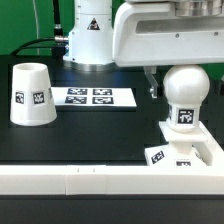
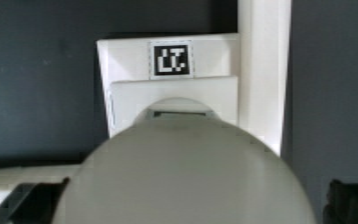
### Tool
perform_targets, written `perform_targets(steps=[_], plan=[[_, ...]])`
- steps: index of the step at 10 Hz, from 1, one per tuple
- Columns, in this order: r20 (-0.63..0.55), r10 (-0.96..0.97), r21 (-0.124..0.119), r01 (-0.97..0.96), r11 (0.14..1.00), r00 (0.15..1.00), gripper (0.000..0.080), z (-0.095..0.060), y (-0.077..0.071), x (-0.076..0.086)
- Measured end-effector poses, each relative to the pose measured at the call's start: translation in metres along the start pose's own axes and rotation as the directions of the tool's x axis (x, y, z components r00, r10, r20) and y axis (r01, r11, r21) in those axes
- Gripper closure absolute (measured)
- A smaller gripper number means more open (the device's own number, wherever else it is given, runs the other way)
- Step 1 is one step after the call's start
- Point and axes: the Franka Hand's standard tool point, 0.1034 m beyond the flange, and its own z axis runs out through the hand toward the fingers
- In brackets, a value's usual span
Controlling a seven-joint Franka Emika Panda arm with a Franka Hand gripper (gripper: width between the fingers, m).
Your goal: Assemble lamp
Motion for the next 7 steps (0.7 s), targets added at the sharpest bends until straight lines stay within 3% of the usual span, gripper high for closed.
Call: perform_targets(steps=[3, 7], plan=[[0.001, -0.184, -0.005, 0.184, 0.983, 0.983, 0.0100, 0.0004, 0.0017, 0.0005], [0.004, -0.436, -0.007, 0.436, 0.900, 0.900, 0.0100, 0.0011, 0.0040, 0.0005]])
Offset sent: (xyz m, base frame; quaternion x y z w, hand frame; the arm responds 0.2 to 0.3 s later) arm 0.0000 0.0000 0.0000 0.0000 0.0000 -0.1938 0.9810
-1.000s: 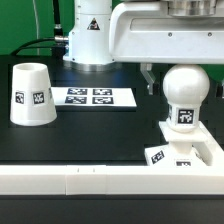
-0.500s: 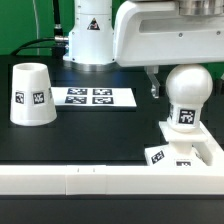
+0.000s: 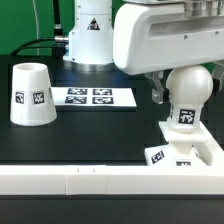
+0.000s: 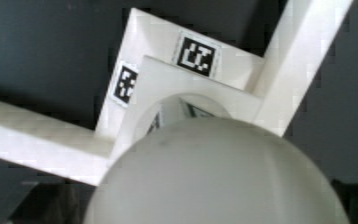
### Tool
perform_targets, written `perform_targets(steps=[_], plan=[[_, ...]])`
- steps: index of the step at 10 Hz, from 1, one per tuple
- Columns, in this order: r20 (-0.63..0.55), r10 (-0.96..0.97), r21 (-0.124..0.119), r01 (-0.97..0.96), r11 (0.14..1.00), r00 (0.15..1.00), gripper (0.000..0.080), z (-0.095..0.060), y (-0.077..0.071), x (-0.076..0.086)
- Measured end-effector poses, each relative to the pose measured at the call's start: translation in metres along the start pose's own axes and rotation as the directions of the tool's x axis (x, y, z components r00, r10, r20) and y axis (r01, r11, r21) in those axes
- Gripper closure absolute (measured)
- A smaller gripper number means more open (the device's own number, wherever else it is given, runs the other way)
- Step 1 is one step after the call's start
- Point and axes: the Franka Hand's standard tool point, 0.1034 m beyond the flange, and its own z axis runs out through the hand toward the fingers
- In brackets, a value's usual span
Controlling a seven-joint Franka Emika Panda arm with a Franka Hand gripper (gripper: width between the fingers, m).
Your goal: Assemble lamp
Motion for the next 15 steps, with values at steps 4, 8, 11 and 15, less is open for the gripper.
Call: perform_targets(steps=[4, 8, 11, 15], plan=[[0.013, -0.404, -0.060, 0.404, 0.913, 0.915, 0.0100, 0.0000, -0.0030, 0.0007], [0.070, -0.721, -0.096, 0.725, 0.682, 0.689, 0.0100, -0.0061, 0.0018, 0.0035], [0.141, -0.869, -0.067, 0.880, 0.470, 0.474, 0.0100, -0.0019, 0.0004, 0.0039], [0.173, -0.933, -0.037, 0.949, 0.313, 0.315, 0.0100, -0.0018, 0.0005, 0.0055]])
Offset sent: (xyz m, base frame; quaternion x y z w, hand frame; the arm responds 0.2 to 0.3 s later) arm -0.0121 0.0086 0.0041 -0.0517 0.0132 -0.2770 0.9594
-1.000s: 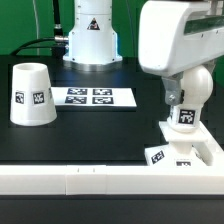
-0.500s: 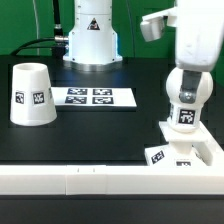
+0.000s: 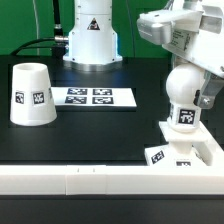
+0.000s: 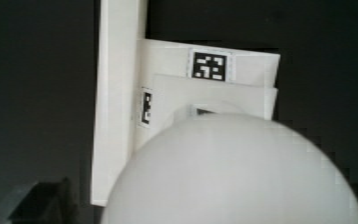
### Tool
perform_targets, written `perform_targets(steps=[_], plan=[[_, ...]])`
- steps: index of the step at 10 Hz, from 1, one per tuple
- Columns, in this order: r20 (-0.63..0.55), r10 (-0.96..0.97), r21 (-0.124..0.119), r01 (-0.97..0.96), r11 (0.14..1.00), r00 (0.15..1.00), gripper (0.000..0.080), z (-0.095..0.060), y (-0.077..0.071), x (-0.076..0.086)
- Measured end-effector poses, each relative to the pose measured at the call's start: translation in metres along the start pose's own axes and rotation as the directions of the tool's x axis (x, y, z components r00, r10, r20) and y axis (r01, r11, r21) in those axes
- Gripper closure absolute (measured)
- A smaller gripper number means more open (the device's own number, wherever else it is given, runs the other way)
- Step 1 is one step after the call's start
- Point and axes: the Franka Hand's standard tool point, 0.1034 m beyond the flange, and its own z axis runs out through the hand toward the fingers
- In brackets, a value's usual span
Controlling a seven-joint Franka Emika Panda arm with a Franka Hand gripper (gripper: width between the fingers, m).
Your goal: Assemble lamp
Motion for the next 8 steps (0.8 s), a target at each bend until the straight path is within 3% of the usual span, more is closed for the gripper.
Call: perform_targets(steps=[1, 2, 5, 8], plan=[[0.000, 0.002, 0.000, -0.002, 1.000, 1.000, 0.0189, 0.0001, 0.0000, -0.0004], [0.000, 0.003, 0.000, -0.003, 1.000, 1.000, 0.0223, 0.0001, 0.0000, -0.0005], [-0.003, 0.161, 0.004, -0.161, 0.987, 0.987, 0.0223, 0.0006, -0.0009, -0.0010], [-0.017, 0.426, 0.021, -0.425, 0.905, 0.905, 0.0223, 0.0011, -0.0018, -0.0033]])
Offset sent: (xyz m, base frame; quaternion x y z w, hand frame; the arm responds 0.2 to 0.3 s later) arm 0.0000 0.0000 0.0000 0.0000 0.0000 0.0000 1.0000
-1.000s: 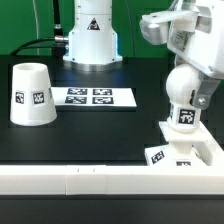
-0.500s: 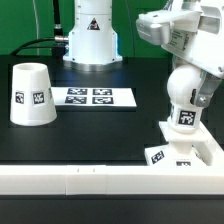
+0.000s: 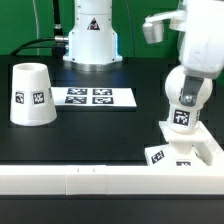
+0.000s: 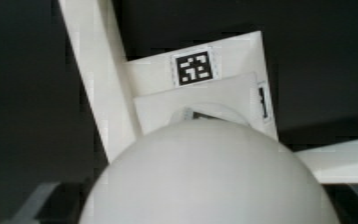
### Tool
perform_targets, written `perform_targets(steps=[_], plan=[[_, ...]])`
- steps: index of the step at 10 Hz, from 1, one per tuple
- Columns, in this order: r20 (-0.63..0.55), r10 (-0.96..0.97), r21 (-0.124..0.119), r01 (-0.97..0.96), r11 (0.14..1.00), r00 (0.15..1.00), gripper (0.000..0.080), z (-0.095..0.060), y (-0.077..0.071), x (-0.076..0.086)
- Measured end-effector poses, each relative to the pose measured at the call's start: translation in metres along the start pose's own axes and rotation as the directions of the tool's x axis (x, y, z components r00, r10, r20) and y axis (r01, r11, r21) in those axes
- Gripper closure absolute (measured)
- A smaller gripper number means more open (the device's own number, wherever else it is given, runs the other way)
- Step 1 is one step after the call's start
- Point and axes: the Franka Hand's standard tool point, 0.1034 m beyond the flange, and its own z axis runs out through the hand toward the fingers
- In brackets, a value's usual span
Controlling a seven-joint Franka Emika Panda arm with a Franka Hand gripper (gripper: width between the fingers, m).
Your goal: Assemble lamp
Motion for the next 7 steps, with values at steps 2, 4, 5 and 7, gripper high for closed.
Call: perform_targets(steps=[2, 4, 5, 7], plan=[[-0.009, 0.166, 0.007, -0.166, 0.986, 0.986, 0.0223, 0.0004, -0.0008, 0.0009], [-0.012, 0.426, 0.021, -0.425, 0.905, 0.905, 0.0222, 0.0008, -0.0015, 0.0010], [-0.009, 0.537, 0.024, -0.537, 0.843, 0.843, 0.0222, 0.0008, -0.0020, 0.0019], [-0.003, 0.695, 0.025, -0.695, 0.719, 0.719, 0.0222, 0.0013, -0.0023, 0.0018]])
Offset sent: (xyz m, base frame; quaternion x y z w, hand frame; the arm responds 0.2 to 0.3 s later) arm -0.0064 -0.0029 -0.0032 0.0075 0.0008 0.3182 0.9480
